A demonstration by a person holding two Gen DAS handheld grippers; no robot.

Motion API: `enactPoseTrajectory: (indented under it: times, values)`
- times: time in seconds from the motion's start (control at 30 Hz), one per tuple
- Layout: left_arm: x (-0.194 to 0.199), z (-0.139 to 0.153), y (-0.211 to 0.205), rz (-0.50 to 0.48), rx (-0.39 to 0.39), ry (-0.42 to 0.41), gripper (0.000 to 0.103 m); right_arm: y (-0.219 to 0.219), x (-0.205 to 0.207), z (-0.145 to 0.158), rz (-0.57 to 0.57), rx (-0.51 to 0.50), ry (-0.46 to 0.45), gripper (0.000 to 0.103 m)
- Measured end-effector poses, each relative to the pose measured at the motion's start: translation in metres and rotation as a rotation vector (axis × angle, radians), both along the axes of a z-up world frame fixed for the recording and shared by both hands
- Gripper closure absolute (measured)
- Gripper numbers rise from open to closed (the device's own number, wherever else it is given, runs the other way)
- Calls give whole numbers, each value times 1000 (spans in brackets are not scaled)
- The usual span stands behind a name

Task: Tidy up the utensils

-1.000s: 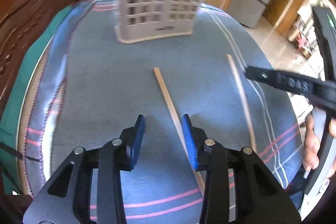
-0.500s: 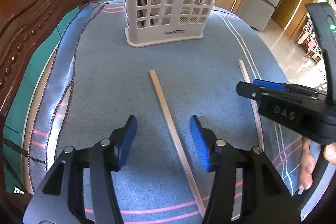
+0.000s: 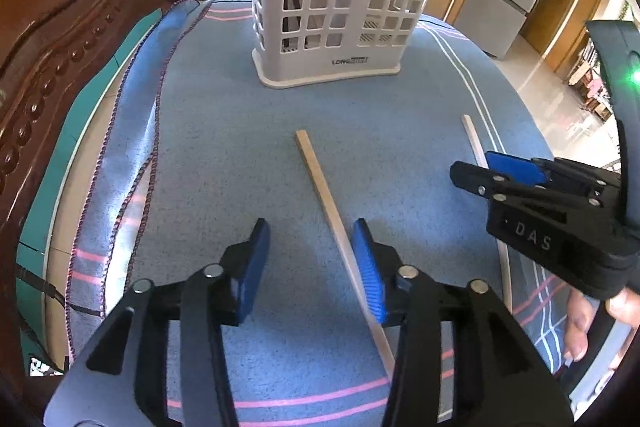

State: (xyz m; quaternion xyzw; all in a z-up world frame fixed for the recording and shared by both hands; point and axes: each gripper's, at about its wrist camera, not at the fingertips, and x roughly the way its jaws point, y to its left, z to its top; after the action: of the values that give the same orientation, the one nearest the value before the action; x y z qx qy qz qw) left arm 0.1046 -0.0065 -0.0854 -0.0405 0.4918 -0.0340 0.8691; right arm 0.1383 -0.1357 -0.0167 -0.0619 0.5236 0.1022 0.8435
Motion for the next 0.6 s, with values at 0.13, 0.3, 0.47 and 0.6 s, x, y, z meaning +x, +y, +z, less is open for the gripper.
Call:
enactPoseTrajectory:
  times: [0.13, 0.3, 0.47, 0.6]
  values:
    - [4, -2, -18, 12, 87, 0, 50, 2, -2, 0, -20, -24, -10, 61]
    - [4, -1, -21, 40, 83, 1, 55, 5, 1, -2, -24, -28, -14, 62]
    - [3, 2, -14, 17, 43, -11, 85, 8, -2, 1, -9, 4, -11, 84]
    - [0, 2, -15, -28, 39, -10, 89, 11, -4, 1, 21, 13, -6, 92]
